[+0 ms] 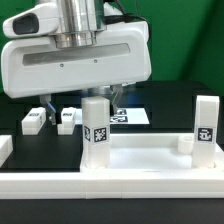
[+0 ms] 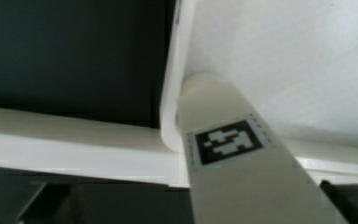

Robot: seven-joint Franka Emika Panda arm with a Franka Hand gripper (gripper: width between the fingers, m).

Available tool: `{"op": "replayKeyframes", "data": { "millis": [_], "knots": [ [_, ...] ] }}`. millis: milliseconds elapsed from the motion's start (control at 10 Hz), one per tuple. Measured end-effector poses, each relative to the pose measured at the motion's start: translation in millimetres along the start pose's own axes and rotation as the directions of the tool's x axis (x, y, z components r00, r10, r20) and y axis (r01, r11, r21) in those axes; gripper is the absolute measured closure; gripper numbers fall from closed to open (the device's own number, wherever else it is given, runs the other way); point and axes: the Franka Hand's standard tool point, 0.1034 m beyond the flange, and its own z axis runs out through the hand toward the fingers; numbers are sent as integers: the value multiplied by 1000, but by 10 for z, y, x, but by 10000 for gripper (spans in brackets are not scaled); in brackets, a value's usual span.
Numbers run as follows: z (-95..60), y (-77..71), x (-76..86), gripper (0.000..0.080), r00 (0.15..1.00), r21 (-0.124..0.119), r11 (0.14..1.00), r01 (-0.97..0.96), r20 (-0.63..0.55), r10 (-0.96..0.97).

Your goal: Assemble desk

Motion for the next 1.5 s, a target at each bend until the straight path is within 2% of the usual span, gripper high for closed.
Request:
{"op": "replayKeyframes", "data": {
  "millis": [200,400,700,800,900,1100,1200,1300,1400,1500],
  "knots": [
    [0,-3,1,178,999,2,999,-47,-1,47],
    [0,-4,1,511,977,3,977,-212,-1,212],
    [-3,-10,3,510,919,2,919,-394,0,394],
    [0,-101,22,510,817,-11,817,-577,6,577],
    [20,-199,31,510,678,-17,679,-734,18,734],
    [47,-289,88,508,254,-64,256,-965,33,967],
    [46,-279,101,508,93,-53,95,-994,34,995],
    [41,-255,103,508,-8,-52,-6,-999,32,999],
    [39,-239,97,508,-11,-53,-10,-999,31,999],
    [44,-248,100,508,-82,-53,-80,-995,29,996]
  ]
}}
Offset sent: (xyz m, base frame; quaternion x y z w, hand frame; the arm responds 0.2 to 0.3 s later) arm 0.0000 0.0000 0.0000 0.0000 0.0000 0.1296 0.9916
